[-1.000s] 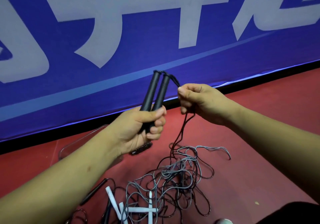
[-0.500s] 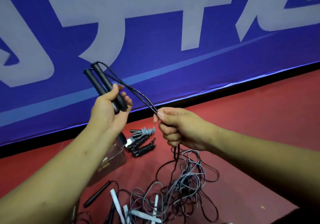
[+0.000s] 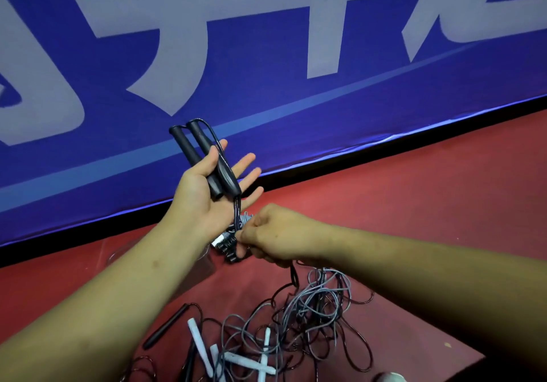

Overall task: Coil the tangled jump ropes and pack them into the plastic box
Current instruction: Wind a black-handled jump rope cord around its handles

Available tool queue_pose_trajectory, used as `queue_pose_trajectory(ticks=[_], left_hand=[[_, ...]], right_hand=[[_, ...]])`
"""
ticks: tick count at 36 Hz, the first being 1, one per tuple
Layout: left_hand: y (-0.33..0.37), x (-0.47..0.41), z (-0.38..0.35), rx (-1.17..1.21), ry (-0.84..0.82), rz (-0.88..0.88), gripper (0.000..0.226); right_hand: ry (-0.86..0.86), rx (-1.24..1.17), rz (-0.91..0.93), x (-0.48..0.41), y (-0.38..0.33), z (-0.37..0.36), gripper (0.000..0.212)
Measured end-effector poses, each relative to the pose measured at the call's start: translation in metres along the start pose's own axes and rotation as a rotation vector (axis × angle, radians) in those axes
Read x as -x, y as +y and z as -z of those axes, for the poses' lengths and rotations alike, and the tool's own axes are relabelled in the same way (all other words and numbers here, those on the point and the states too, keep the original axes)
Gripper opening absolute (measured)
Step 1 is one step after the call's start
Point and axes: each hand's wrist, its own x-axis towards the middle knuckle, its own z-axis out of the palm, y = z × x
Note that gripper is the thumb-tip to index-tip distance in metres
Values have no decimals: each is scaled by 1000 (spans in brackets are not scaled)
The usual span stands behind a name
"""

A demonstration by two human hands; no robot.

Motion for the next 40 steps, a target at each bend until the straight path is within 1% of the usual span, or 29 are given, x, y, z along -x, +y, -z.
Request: queue_pose_trajectory(ticks=[2, 5, 8, 10, 13, 15, 17, 19, 24, 26, 28, 30, 32, 35, 36, 38, 40], left_hand=[[1, 0, 1, 5, 7, -16, 24], [6, -2, 1, 27, 88, -60, 18], [13, -5, 2, 105, 148, -90, 19], [17, -6, 1, 146, 133, -110, 27], [15, -4, 1, 28, 106, -109, 33], [10, -1, 2, -28, 102, -91, 36], [6, 1, 2, -66, 83, -64, 38], [5, 3, 2, -82, 47, -39, 36], [6, 3, 2, -18, -54, 2, 33], [6, 2, 1, 44, -39, 3, 29], [4, 0, 0, 56, 23, 2, 18], [3, -2, -1, -41, 75, 2, 10], [4, -4, -1, -220, 115, -65, 12], [8, -2, -5, -574, 118, -269, 16], [11, -1, -6, -717, 120, -356, 16], [18, 0, -8, -924, 104, -493, 17], [23, -1, -5, -995, 96, -551, 17]], right_hand=[[-15, -1, 32, 3, -2, 4, 27], [-39, -2, 82, 6, -6, 9, 30], [-40, -27, 80, 5, -10, 10, 30], [-13, -60, 31, 2, -8, 12, 29], [54, -59, -53, -4, -3, 14, 24], [27, -41, -92, -5, -2, 11, 24], [-37, -47, -102, -3, -6, 5, 24], [-82, -72, -93, -2, -11, 0, 25], [-118, -125, -52, 3, -18, 5, 26], [-135, -145, -21, 5, -18, 7, 27], [-128, -153, 14, 7, -19, 9, 29], [-99, -156, 61, 8, -22, 12, 29], [-60, -159, 101, 8, -26, 19, 30], [-47, -225, 167, 12, -30, 37, 32], [-63, -242, 186, 14, -29, 42, 28], [-144, -240, 153, 15, -22, 50, 14], [-205, -139, 45, 14, -11, 55, 6]])
